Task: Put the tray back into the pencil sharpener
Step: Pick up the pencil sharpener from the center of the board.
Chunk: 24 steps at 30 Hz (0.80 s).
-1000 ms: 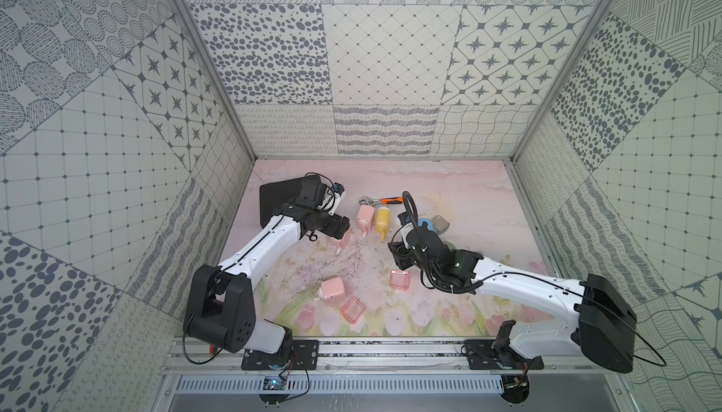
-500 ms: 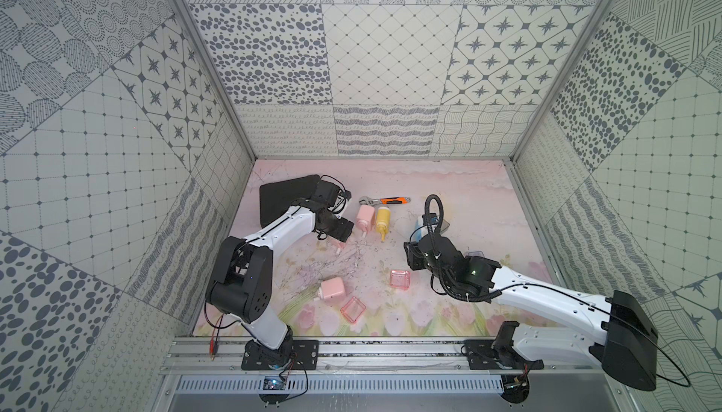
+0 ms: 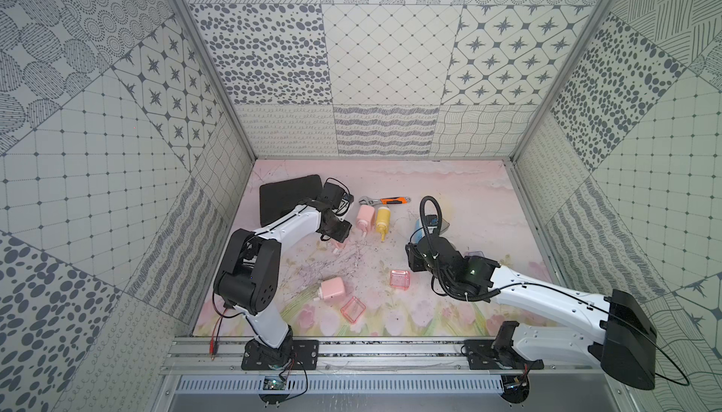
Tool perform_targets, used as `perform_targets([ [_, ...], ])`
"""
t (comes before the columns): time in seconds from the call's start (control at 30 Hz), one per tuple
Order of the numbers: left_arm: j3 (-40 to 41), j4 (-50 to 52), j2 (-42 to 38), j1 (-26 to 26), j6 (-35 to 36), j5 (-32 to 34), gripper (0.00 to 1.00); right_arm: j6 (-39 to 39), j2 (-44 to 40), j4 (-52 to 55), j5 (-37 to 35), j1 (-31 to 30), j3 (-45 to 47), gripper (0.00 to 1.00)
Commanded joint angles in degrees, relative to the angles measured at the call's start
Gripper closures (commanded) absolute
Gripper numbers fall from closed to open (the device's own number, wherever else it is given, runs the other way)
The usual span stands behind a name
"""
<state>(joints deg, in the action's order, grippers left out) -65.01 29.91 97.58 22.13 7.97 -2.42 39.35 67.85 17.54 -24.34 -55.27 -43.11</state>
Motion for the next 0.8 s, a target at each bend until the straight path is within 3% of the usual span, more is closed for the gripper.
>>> perform_targets([
  [0.0,1.09,0.21,-2.08,0.28,2.93,2.25,0.54,2.77,-0.3,1.02,-0.86,0.05,-1.84,0.5],
  [0.1,3.27,-1.84,-6.47,0.35,7.35,-0.27,0.59,7.58,-1.09,4.84,-0.65,0.15,-2.53,0.5],
  [0.2,6.78,-3.72,-12.74,1.04,16.28,-7.18,0.61,13.0,-1.95,8.59,0.55,0.08,-2.61,0.5],
  [0.33,13.57,-6.9,-21.85,2.4,34.02,-19.82,0.65,22.61,-2.9,12.72,2.7,1.0,-1.6,0.51],
  [0.43,15.03,-4.64,-24.31,4.31,43.9,-25.74,0.67,28.82,-2.99,13.55,5.51,2.05,0.05,0.51],
  [0.53,13.42,1.3,-22.37,7.74,50.03,-26.23,0.68,32.94,-2.9,11.47,8.36,2.6,2.49,0.53],
  [0.77,11.75,2.44,-16.5,15.54,53.29,-24.63,0.66,32.45,2.59,5.62,14.59,3.05,3.39,0.54],
])
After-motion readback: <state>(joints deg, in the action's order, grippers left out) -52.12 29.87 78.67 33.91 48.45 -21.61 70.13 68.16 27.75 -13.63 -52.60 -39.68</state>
